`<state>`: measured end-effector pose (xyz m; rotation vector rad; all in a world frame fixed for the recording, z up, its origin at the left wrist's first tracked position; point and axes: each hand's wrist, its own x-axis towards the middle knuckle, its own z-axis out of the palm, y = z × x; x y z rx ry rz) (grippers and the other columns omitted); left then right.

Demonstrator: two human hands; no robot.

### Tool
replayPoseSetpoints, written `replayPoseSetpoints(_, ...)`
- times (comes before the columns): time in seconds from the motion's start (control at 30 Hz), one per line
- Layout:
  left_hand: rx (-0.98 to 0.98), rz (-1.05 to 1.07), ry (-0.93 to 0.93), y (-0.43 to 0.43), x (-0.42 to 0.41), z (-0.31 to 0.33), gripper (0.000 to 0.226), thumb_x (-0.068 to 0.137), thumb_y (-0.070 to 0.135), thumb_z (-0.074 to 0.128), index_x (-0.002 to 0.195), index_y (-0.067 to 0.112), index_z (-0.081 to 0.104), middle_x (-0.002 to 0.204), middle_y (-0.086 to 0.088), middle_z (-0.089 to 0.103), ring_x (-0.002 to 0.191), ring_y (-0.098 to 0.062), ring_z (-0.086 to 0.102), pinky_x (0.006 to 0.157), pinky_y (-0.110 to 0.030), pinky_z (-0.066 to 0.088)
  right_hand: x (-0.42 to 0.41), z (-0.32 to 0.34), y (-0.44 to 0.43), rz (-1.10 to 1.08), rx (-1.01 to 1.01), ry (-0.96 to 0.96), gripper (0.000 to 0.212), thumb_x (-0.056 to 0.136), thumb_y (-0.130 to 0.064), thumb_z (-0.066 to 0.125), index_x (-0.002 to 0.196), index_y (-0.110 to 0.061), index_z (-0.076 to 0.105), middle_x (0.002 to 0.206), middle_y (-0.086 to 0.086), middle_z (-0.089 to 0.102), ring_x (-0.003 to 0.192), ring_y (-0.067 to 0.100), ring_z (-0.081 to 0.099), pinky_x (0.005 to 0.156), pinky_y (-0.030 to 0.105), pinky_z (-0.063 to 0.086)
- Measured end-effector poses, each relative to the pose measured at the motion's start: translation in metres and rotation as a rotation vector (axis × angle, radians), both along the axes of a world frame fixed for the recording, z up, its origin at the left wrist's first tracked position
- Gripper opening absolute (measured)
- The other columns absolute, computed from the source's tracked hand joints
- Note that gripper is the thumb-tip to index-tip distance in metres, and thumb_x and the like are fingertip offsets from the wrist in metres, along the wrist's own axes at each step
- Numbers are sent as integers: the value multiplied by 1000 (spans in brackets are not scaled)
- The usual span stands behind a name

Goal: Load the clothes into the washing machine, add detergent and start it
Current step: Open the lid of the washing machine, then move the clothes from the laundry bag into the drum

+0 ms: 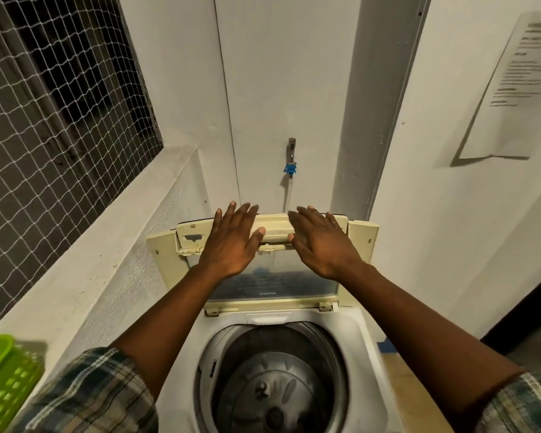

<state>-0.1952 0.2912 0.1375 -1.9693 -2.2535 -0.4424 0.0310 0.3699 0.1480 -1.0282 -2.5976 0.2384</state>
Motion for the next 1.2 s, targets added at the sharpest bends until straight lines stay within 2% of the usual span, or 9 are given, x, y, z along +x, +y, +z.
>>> replayPoseSetpoints(0.13, 73, -41, 69, -17, 5, -10, 62, 107, 47, 24, 164, 25, 12, 173, -5, 13, 160, -27, 4, 129, -52, -1, 20, -6, -33, -46, -36, 66, 58, 110, -50, 38, 163, -25, 35, 173, 2, 31, 160, 26, 26, 129, 49, 26)
replayPoseSetpoints(0.3, 93, -162, -106, -60, 46, -29, 61, 104, 48, 29, 161, 27, 24, 173, -1, 13, 160, -21, 1, 130, -48, 5, 49, -21, -80, -97, -95, 71, 60, 109, -54, 37, 163, -27, 33, 174, 0, 28, 160, 24, 26, 124, 44, 31)
replayPoseSetpoints(0.47, 23, -193, -278, -102, 95, -65, 54, 104, 50, 41, 155, 31, 36, 170, 3, 22, 158, -18, 14, 126, -43, 20, 88, -54, -126, -155, -183, 89, 60, 109, -55, 39, 163, -30, 33, 174, -4, 26, 159, 19, 27, 123, 41, 34)
replayPoseSetpoints(0.63, -30, -257, -354, -132, 143, -96, 53, 99, 45, 49, 147, 22, 51, 159, -3, 44, 148, -22, 37, 122, -37, 30, 134, -90, -170, -215, -261, 74, 59, 108, -57, 38, 162, -32, 34, 174, -5, 26, 159, 19, 28, 123, 42, 34)
replayPoseSetpoints(0.7, -66, -268, -384, -142, 165, -108, 53, 98, 44, 52, 145, 20, 53, 157, -6, 47, 145, -23, 42, 121, -41, 35, 157, -103, -186, -249, -291, 77, 59, 108, -56, 40, 161, -31, 37, 174, -5, 28, 157, 18, 30, 121, 40, 35)
replayPoseSetpoints(0.77, -120, -252, -412, -153, 188, -120, 54, 97, 44, 55, 146, 21, 53, 157, -5, 47, 145, -23, 43, 119, -43, 39, 183, -117, -200, -287, -322, 74, 58, 108, -57, 41, 161, -31, 37, 173, -5, 28, 157, 18, 31, 120, 38, 36)
replayPoseSetpoints(0.9, -225, -255, -432, -170, 249, -140, 53, 99, 49, 49, 149, 29, 47, 158, 2, 43, 145, -18, 41, 119, -35, 35, 249, -144, -221, -363, -413, 59, 60, 107, -61, 40, 160, -34, 36, 174, -6, 25, 158, 20, 28, 123, 45, 38)
replayPoseSetpoints(1.0, -280, -282, -500, -179, 301, -157, 45, 100, 45, 55, 144, 34, 50, 151, 9, 47, 138, -11, 44, 113, -28, 35, 306, -163, -228, -395, -475, 60, 63, 103, -67, 38, 160, -38, 36, 175, -10, 22, 154, 19, 36, 116, 49, 46)
replayPoseSetpoints(1.2, -428, -299, -522, -181, 415, -210, 41, 99, 41, 54, 139, 32, 54, 142, 12, 52, 127, -10, 53, 96, -30, 51, 434, -224, -227, -429, -588, 72, 60, 102, -50, 59, 155, -26, 47, 171, -4, 34, 149, 18, 44, 112, 33, 47)
